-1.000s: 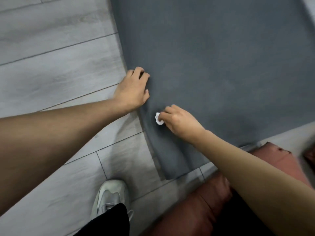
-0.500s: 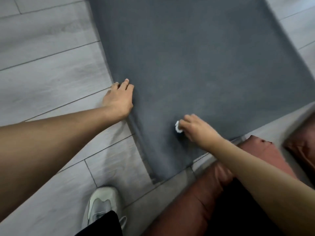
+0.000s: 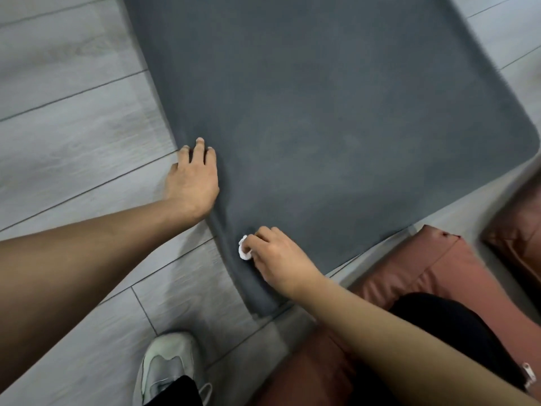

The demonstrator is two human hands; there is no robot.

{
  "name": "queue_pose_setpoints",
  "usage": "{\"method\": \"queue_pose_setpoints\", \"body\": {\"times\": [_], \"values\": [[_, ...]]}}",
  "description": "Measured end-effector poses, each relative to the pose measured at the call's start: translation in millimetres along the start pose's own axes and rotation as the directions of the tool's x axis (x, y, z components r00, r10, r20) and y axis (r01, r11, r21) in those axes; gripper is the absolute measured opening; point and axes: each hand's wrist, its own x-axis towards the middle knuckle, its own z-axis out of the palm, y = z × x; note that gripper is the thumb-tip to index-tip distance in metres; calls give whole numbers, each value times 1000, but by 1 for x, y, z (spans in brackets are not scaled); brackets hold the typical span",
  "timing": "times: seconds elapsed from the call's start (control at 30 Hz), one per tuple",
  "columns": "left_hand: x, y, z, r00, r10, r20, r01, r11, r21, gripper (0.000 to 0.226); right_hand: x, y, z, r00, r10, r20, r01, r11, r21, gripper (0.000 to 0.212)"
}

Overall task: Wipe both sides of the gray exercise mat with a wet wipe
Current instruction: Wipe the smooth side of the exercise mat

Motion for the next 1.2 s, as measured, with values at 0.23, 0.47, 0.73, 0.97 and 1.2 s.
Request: {"method": "queue_pose_setpoints", "body": {"times": [0.23,0.47,0.73,0.97,1.2], "values": [[-3,2,-4,996,90,-27,-87,991,106,69,69,130,-82,716,564,-412,-630,776,-33,27],[6,8,-3,991,123,-58,-124,992,-16,56,74,35,-22,963,144,-229,-158,987,-42,17],[4,5,4,991,133,-24,-135,976,-170,63,108,167,-105,865,265,-426,-391,889,-240,19],[6,2,5,993,103,-56,-116,946,-303,64,158,105,-73,750,498,-435,-488,861,143,19],[10,-8,2,997,21,-76,-53,887,-459,76,176,109,-76,950,116,-291,-170,972,-165,16]]}}
